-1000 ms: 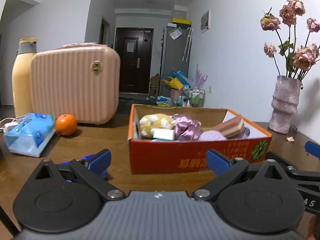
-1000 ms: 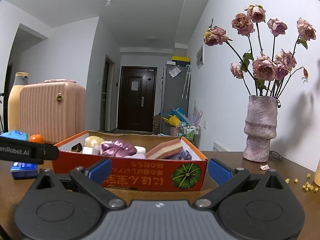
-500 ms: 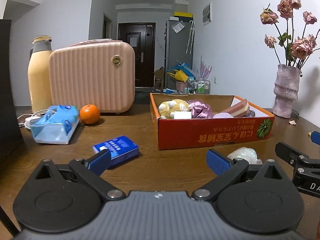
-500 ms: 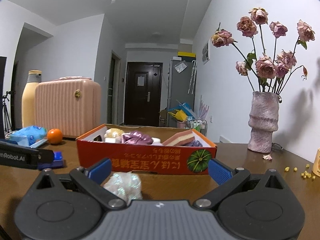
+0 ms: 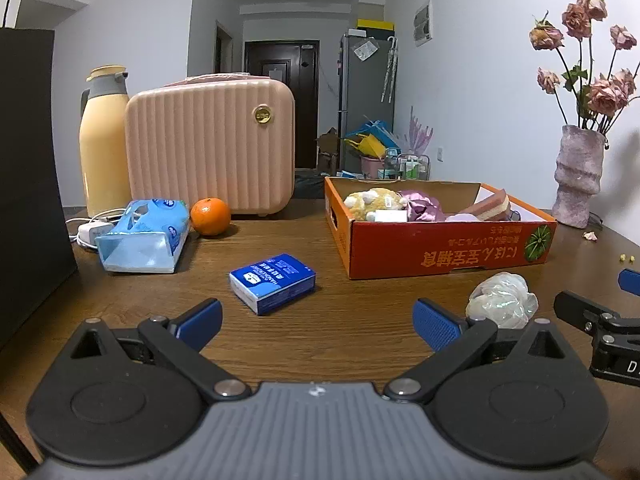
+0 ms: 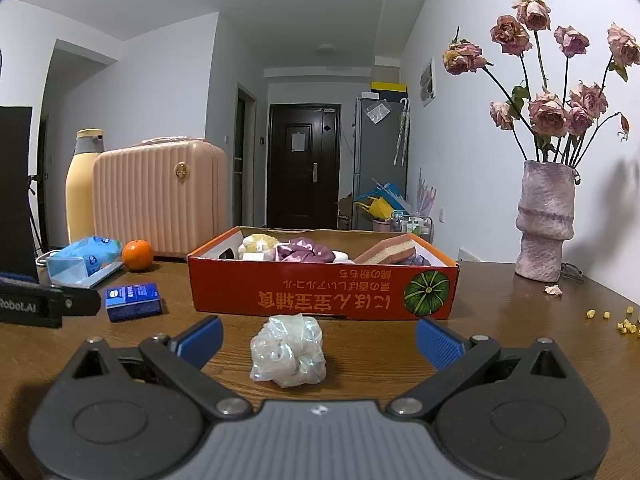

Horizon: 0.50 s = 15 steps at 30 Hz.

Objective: Organize soft objects
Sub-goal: 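Move the right gripper toward the mesh bath puff while the left gripper approaches the blue tissue pack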

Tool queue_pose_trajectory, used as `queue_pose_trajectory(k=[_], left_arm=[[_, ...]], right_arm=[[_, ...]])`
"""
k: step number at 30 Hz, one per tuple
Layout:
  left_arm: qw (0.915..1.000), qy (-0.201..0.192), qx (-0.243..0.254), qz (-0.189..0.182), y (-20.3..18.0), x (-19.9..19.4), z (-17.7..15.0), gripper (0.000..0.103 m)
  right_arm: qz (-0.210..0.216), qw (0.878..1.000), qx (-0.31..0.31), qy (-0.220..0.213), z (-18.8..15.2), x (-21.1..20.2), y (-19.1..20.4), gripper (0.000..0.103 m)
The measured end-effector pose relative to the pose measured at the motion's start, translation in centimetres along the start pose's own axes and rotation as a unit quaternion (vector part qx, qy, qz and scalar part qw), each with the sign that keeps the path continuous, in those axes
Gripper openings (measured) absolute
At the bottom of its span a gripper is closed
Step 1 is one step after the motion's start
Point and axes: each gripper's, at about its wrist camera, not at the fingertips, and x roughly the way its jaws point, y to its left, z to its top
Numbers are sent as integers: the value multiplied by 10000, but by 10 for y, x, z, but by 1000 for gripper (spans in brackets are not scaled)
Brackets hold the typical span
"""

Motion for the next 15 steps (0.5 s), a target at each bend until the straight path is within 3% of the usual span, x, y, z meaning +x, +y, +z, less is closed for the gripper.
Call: queue_pose_trajectory(k=[15], left_arm=[[9998,66,-56,-169,3,0,3,103]], right_arm=[[1,9995,89,307,2,13,-1,103]])
